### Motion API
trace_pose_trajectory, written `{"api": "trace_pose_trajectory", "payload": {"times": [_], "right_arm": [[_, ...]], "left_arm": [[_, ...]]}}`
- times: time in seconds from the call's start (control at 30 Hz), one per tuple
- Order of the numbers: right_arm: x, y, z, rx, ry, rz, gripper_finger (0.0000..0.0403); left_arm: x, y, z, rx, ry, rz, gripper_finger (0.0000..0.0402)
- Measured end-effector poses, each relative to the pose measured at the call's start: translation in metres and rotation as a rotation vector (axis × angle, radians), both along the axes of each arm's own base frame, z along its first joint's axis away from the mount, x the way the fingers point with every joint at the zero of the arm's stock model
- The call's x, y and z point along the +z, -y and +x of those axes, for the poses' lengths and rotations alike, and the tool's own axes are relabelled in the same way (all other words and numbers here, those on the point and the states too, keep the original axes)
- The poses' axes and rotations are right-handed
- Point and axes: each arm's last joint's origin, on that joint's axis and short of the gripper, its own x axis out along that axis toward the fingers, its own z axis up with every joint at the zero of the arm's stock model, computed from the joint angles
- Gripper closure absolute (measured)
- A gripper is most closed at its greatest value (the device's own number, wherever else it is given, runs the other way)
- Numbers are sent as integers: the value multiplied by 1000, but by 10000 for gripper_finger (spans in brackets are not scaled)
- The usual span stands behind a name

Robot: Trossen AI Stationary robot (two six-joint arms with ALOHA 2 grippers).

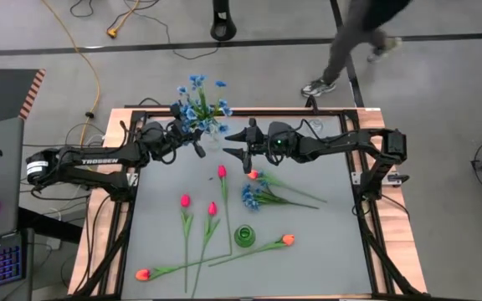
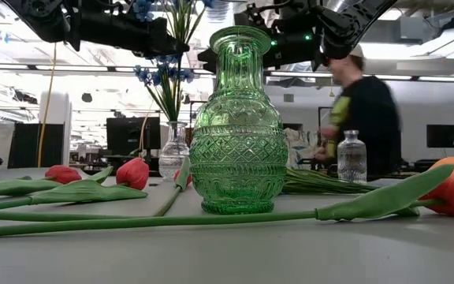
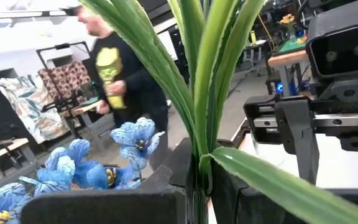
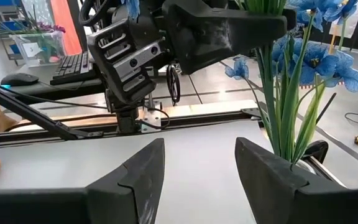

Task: Sort flowers into vase by color
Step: Put the top blue flowers into the top left transparent vase

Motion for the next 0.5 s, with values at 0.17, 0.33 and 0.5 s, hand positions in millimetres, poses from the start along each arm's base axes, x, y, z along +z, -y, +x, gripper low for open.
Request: {"api": "trace_pose_trajectory", "payload": {"times": [0.17, 0.33, 0.5], "right_arm": [[0, 0, 0, 0, 1, 0, 180], [-1, -2, 1, 6, -9, 2, 180], [-2, -3, 1, 8, -23, 5, 180]], "left_arm": [[-11, -4, 9, -11, -41, -12, 382], [-22, -9, 17, 16, -61, 0, 382], [-22, -10, 20, 16, -43, 8, 381]]}}
